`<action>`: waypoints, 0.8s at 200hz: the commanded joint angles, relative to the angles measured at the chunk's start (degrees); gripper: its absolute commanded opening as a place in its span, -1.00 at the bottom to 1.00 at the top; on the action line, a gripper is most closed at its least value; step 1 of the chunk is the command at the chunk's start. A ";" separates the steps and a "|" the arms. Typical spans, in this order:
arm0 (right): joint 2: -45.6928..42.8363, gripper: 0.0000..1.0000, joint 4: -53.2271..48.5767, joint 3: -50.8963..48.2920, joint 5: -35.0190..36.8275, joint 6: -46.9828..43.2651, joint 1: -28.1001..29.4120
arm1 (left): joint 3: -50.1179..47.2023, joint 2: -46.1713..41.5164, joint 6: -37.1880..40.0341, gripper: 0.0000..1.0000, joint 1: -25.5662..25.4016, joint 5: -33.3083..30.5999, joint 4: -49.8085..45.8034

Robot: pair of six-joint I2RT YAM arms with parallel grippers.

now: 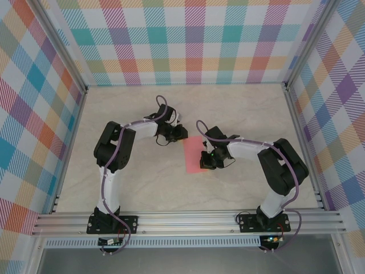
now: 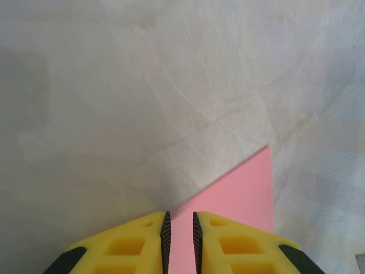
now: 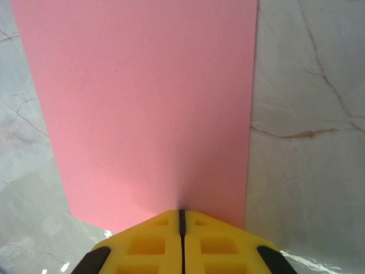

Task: Fold a paper plane with a square sheet of paper (fold left side to right side)
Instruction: First fold the square sheet of paper in half at the center of the table.

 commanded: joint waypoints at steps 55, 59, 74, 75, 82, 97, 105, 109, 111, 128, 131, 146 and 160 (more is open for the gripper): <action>0.70 -0.84 -4.10 -2.73 4.01 -0.03 0.07 | -3.90 -9.10 2.23 -0.53 2.63 1.22 0.69; 0.03 -0.83 -3.03 -3.17 3.44 0.24 0.08 | -5.30 -10.15 2.06 -0.53 2.28 1.28 1.26; -3.11 -0.79 0.40 -4.49 2.24 1.43 0.04 | -10.40 -13.76 0.64 -0.53 0.58 1.35 3.77; -3.35 -0.79 0.53 -4.50 2.23 1.50 0.04 | -10.71 -14.01 0.47 -0.53 0.46 1.40 4.02; -4.36 -0.78 0.78 -4.38 2.30 1.66 0.04 | -12.68 -15.19 -0.32 -0.53 -0.52 1.71 5.36; -4.87 -0.78 -0.51 -3.02 2.88 1.28 0.07 | -14.74 -16.19 -1.83 -0.52 -2.62 2.65 7.42; -4.53 -0.78 -1.04 -2.37 2.97 0.98 0.10 | -14.89 -15.99 -2.08 -0.52 -3.82 2.95 7.60; -4.29 -0.78 -1.23 -2.14 2.88 0.88 0.04 | -14.83 -15.83 -2.29 -0.52 -4.49 3.11 7.72; -4.12 -0.78 -1.31 -2.09 2.85 0.85 0.04 | -14.80 -15.66 -2.33 -0.53 -4.75 3.08 7.74; -2.87 -0.79 -1.31 -2.04 2.48 1.14 0.04 | -14.49 -14.54 -2.69 -0.53 -7.40 3.39 8.38; -2.68 -0.79 -1.28 -2.09 2.48 1.25 0.04 | -14.45 -14.23 -2.76 -0.53 -7.80 3.36 8.38; -1.78 -0.79 -0.93 -2.52 2.48 1.40 0.04 | -14.26 -13.00 -2.84 -0.53 -9.49 3.33 8.53; -1.19 -0.79 -0.98 -2.66 2.52 1.40 0.06 | -14.27 -11.80 -2.94 -0.53 -10.19 2.73 8.57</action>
